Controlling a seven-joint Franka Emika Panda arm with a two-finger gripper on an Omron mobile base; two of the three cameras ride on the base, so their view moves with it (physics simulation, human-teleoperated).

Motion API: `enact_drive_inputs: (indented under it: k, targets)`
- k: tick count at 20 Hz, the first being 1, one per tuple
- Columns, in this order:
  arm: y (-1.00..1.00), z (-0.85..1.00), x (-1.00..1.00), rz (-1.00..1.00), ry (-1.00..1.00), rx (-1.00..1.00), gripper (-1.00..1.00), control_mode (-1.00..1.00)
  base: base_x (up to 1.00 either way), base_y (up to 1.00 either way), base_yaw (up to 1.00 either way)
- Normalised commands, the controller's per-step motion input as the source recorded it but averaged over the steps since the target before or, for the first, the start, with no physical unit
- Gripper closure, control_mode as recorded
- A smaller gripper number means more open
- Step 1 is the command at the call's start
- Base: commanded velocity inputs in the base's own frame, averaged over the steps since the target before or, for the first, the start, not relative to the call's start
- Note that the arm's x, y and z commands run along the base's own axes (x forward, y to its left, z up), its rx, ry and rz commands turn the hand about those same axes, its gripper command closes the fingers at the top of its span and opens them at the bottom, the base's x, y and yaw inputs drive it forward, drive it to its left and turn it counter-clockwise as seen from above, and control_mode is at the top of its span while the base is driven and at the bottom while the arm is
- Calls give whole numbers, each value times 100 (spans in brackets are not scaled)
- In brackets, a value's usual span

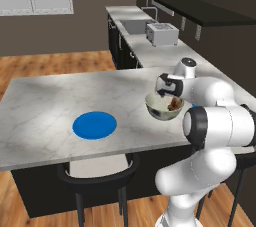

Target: Pick the chicken drumstick and bell pepper from their plates and place them in the bowl. Then put the bowl in the fridge.

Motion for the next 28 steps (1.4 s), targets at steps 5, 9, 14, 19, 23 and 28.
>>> enact_drive_inputs:
  k: [5, 9, 14, 19, 23, 28]
  targets:
    - [-9, 29, 1, 6, -1, 0, -100, -100, 0, 0, 0]
    - [-22, 34, -1, 3, -1, 0, -100, -100, 0, 0, 0]
    - [-48, 19, -20, 0, 0, 0, -100, -100, 0, 0, 0]
    - [-73, 2, -23, 0, 0, 2, -100, -100, 0, 0, 0]
    - [-79, 0, -10, 0, 0, 1, -100, -100, 0, 0, 0]
    - [-74, -4, -3, -1, 0, -1, -100, -100, 0, 0, 0]
